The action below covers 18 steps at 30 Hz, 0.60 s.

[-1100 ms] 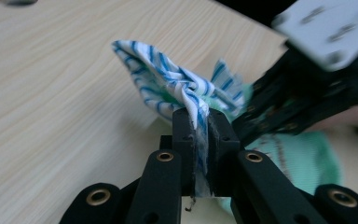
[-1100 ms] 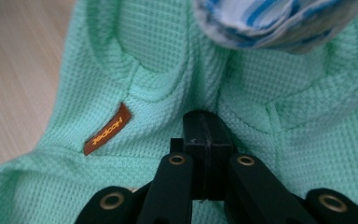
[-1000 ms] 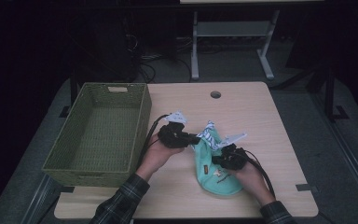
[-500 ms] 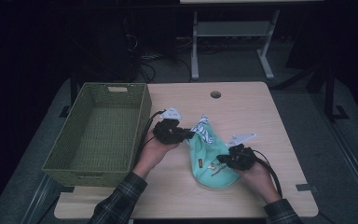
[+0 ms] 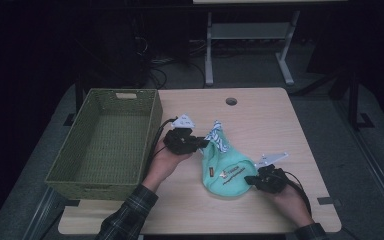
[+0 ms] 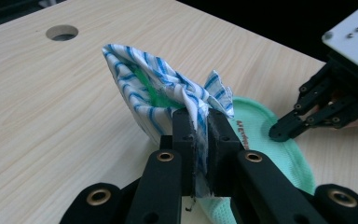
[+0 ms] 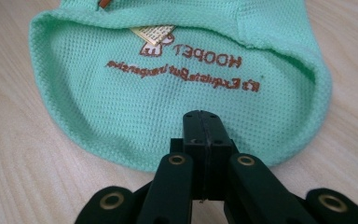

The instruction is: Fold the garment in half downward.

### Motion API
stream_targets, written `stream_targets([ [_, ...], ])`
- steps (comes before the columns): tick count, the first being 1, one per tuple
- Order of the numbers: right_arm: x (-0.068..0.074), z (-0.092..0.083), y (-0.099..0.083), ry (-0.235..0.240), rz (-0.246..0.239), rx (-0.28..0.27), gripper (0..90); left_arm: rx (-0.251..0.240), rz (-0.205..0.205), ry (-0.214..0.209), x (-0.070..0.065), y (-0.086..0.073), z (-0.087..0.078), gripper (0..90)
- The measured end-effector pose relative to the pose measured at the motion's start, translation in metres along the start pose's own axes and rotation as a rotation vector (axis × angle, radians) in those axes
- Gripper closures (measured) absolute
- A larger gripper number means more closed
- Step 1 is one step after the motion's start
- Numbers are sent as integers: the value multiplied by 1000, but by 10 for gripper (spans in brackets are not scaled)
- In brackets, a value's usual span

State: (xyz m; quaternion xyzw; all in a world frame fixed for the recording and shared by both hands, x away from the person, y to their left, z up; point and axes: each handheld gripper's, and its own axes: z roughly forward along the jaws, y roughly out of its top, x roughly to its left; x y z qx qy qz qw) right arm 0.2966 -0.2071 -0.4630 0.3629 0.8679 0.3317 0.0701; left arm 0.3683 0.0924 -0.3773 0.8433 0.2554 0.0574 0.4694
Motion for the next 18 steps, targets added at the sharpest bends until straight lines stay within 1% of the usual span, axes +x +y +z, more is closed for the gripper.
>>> stream_targets([
  [1, 0, 0, 0, -1, 0, 0, 900, -3, -1, -10, -1, 0, 0, 833],
  [3, 1, 0, 0, -5, -5, 0, 900, -5, 9, -34, -3, 0, 2, 833],
  [8, 1, 0, 0, -6, -3, 0, 900, 12, 42, -107, -11, 1, 6, 833],
  [12, 1, 0, 0, -7, -3, -1, 900, 17, 60, -151, -20, 2, 11, 832],
  [14, 1, 0, 0, -5, 4, -1, 900, 25, 72, -168, -25, 1, 15, 832],
  [18, 1, 0, 0, -6, 5, -2, 900, 57, 96, -198, -35, -1, 23, 832],
])
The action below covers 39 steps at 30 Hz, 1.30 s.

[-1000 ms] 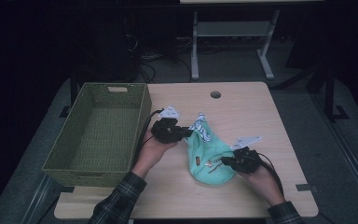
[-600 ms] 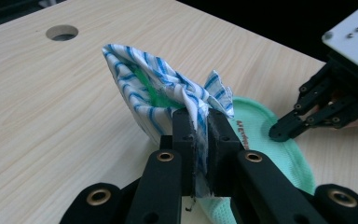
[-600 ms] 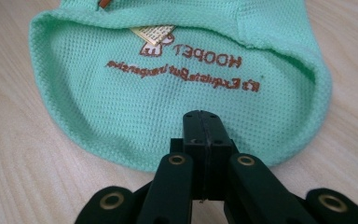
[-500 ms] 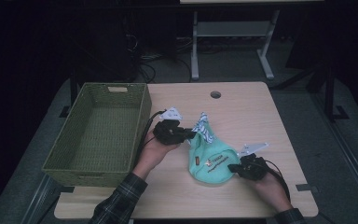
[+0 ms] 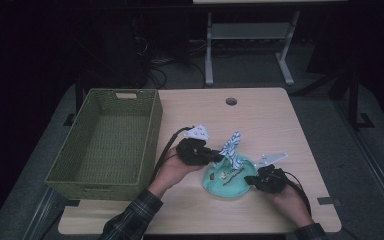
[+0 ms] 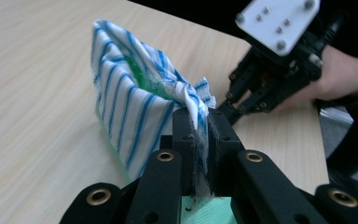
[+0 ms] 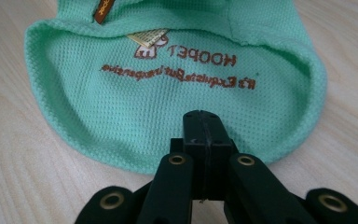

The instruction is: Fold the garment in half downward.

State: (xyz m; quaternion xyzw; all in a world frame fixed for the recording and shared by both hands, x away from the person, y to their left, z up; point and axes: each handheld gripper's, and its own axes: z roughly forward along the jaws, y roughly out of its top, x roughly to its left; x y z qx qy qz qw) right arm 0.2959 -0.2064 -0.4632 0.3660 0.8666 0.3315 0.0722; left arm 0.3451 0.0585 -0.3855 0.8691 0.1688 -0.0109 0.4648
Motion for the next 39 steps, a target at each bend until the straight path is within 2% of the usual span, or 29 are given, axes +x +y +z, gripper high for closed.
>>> stream_targets([
  [11, -1, -1, 0, -5, -6, -5, 900, 71, -10, -37, -5, -14, 25, 830],
  [16, -6, -10, -1, -24, 5, -36, 900, 82, -5, -25, -6, -15, 29, 798],
  [21, -12, -19, -4, -44, 22, -63, 900, 69, -4, -14, -5, -12, 25, 687],
  [25, -15, -22, -7, -50, 28, -75, 900, 34, -5, -10, -7, -5, 18, 587],
  [27, -15, -24, -8, -49, 37, -76, 900, 20, 2, -7, -6, 0, 13, 574],
  [29, -14, -26, -10, -50, 37, -79, 900, 11, 0, -3, -3, 4, 11, 612],
  [31, -15, -28, -11, -49, 38, -80, 900, 18, -1, -3, 0, 6, 12, 705],
  [35, -15, -29, -14, -52, 39, -85, 900, 49, -9, 3, 10, 4, 22, 838],
  [36, -16, -30, -15, -52, 36, -87, 900, 51, -19, -6, 12, 3, 26, 869],
  [39, -17, -31, -17, -54, 44, -89, 900, 69, -27, -15, 16, 0, 34, 895],
])
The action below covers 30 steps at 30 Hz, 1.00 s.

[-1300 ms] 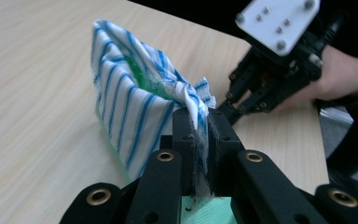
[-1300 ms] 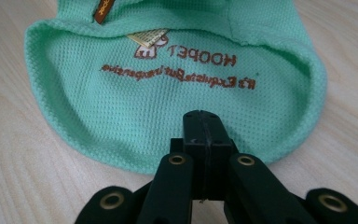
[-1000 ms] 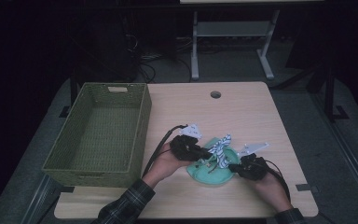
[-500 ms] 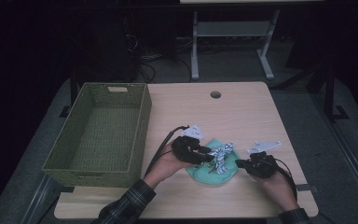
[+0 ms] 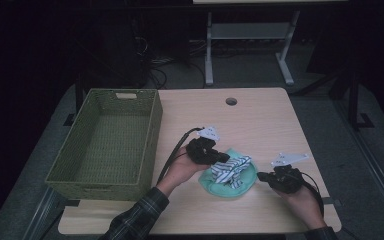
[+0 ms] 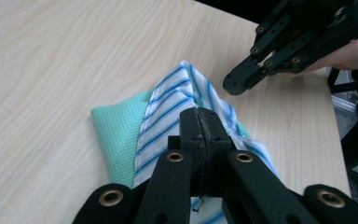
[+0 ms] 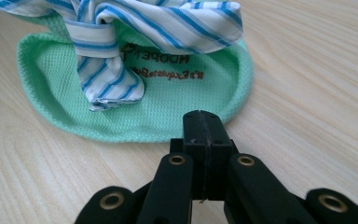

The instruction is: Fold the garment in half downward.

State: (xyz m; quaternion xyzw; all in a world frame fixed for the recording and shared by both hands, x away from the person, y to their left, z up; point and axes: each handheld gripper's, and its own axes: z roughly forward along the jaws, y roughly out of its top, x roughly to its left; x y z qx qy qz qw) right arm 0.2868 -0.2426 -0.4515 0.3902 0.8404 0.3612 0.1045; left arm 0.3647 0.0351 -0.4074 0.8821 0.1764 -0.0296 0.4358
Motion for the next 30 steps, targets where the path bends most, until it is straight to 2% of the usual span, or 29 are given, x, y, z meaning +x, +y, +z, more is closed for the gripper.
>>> stream_targets([
  [5, -3, -1, -1, -5, -2, -4, 900, 16, -14, -19, -1, -2, 13, 896],
  [9, -4, -3, -1, -13, 11, -3, 900, 32, 2, -33, -6, -1, 21, 896],
  [10, -6, -3, -1, -16, 0, -7, 900, 38, 6, -36, -7, -1, 24, 896],
  [22, -13, -9, -3, -41, 26, -28, 900, 100, 24, -84, -23, -6, 53, 897],
  [30, -15, -11, -3, -47, 37, -41, 900, 143, 38, -98, -29, -11, 68, 896],
])
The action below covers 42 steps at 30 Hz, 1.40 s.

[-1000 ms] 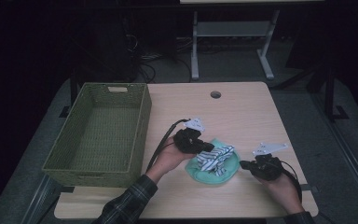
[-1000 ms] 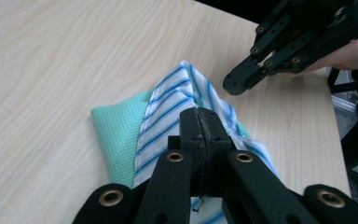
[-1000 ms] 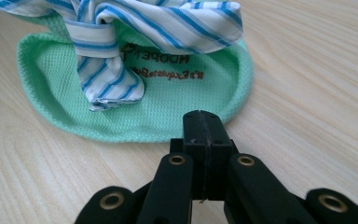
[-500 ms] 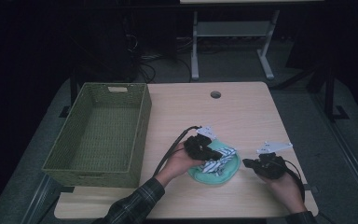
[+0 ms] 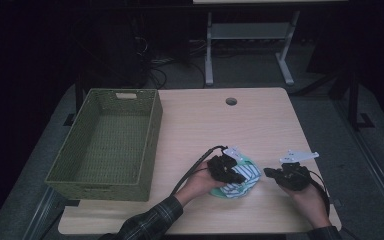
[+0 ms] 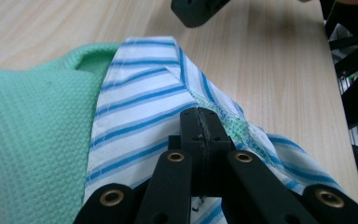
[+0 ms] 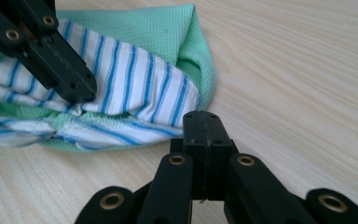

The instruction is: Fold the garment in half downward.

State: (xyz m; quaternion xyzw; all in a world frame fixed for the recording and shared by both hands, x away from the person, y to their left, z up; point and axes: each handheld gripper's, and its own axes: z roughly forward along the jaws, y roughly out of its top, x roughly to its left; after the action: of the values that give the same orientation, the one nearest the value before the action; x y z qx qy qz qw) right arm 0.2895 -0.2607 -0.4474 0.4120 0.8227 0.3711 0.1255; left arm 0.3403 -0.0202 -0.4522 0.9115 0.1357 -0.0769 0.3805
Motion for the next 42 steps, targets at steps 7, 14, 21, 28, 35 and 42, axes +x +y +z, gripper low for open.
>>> stream_targets([
  [7, -2, 0, 4, 27, 16, -7, 900, -24, -14, 14, 0, 3, -9, 864],
  [14, 1, 3, 18, 43, 26, -30, 900, -51, -30, 54, -3, 5, -28, 858],
  [21, 7, 12, 34, 74, 0, -36, 900, -65, -51, 94, 0, -3, -49, 896],
  [28, 11, 26, 49, 98, -27, -51, 900, -84, -87, 137, 8, -21, -71, 896],
  [35, 19, 48, 65, 120, -59, -57, 900, -51, -98, 151, 9, -34, -70, 896],
  [42, 27, 80, 66, 119, -90, 6, 900, 21, -95, 181, 14, -42, -56, 896],
])
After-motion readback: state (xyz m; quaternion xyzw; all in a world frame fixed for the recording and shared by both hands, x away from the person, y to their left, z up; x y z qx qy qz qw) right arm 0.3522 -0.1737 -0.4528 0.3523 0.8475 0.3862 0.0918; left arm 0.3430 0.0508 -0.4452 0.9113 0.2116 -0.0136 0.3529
